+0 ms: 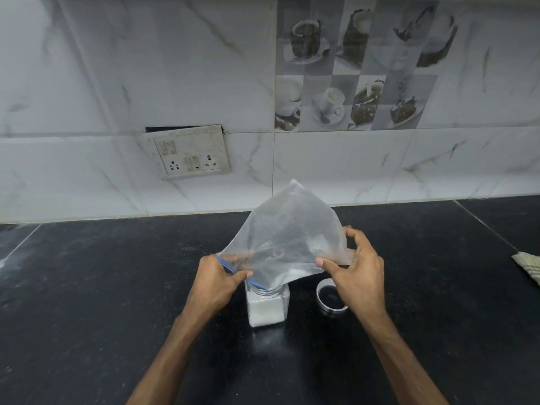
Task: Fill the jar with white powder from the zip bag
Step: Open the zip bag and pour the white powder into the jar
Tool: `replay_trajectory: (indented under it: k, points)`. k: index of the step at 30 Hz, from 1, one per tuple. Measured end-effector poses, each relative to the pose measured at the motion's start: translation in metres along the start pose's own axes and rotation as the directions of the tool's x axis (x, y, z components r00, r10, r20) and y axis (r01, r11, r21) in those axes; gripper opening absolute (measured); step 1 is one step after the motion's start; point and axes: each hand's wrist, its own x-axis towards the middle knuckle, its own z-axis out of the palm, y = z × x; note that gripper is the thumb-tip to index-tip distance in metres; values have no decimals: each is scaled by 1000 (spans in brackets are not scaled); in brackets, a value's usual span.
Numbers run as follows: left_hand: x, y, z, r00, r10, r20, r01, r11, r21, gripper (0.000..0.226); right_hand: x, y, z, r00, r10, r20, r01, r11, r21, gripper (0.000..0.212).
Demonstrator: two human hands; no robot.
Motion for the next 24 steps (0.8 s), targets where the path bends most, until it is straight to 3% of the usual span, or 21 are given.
replay_trajectory:
  k: [5, 15, 24]
  points:
    - [2, -1, 0, 1000, 5, 0, -5, 1000, -6, 30, 1, 2, 0, 1000, -4, 22, 4, 1000, 6, 53]
    - [3, 1, -1, 1000, 6, 0, -6, 1000, -1, 29, 5, -6, -7, 998, 16, 56, -15, 1000, -6, 63]
    - [4, 4, -1, 1000, 13, -20, -13, 1000, -8, 27, 7, -16, -7, 1000, -14, 3, 14, 998, -66, 43]
